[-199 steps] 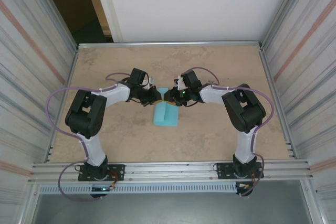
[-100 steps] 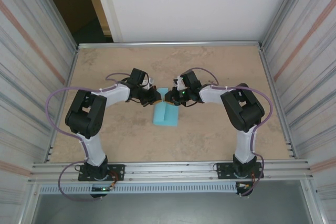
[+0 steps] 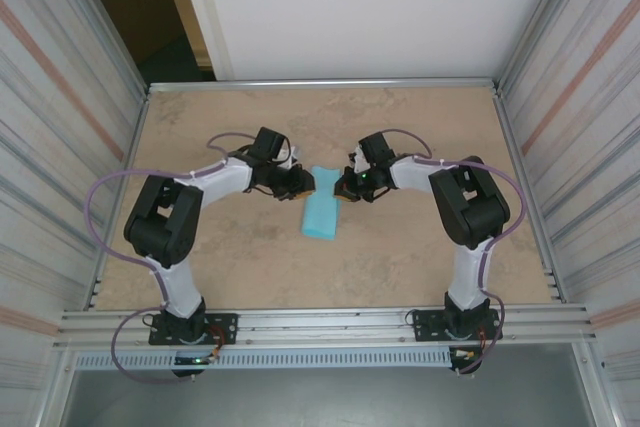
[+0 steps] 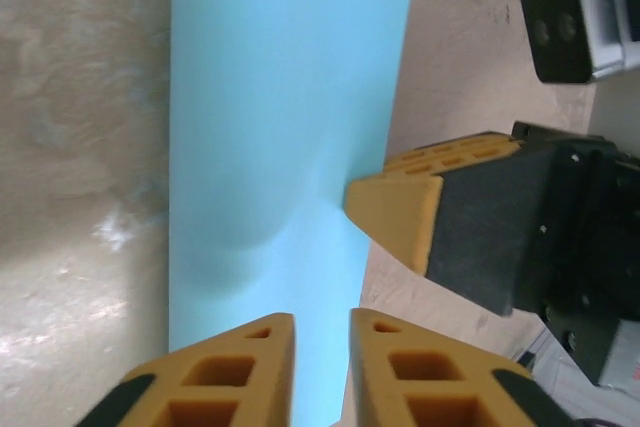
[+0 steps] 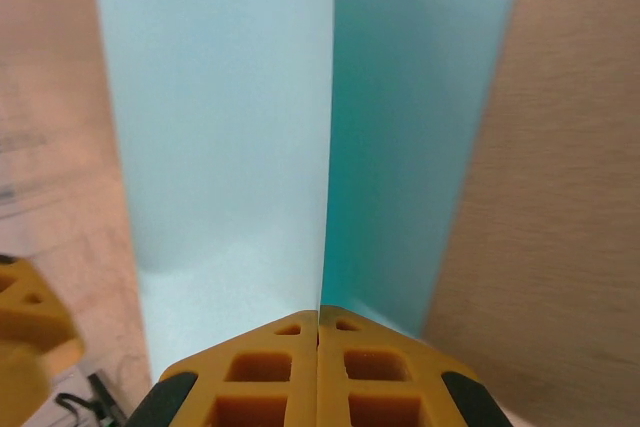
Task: Fold a paper plane with a square sheet of paper (pick it up from the middle)
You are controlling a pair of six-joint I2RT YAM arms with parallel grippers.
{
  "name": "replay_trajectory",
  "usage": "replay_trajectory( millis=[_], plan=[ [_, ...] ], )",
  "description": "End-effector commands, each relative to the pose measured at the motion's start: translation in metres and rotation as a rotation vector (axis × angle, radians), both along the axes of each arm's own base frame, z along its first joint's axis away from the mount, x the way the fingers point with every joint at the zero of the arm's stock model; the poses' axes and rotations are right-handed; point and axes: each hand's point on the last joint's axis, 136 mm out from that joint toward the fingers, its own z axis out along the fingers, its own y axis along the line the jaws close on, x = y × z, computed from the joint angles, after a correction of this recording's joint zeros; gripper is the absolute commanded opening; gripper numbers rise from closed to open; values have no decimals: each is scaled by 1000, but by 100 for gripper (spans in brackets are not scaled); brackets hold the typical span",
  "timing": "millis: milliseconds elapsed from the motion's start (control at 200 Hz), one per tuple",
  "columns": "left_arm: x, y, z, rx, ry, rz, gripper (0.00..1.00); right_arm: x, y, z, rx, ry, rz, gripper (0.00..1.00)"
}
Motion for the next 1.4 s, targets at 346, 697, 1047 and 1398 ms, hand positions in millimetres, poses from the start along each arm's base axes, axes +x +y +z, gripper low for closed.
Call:
replay_trajectory(
  millis=[346,697,1047,1398],
  plan=[
    [-1,14,-24,189,14,-115,56,-4,3,15,10,4,26,0],
    [2,4,-37,165,58,-130,44,0,9,10,19,21,17,0],
    [-7,7,-58,240,96,-145,35,1,6,8,13,22,7,1],
    [-17,19,-78,437,128,-150,37,2,-5,5,-40,13,-12,8]
  ],
)
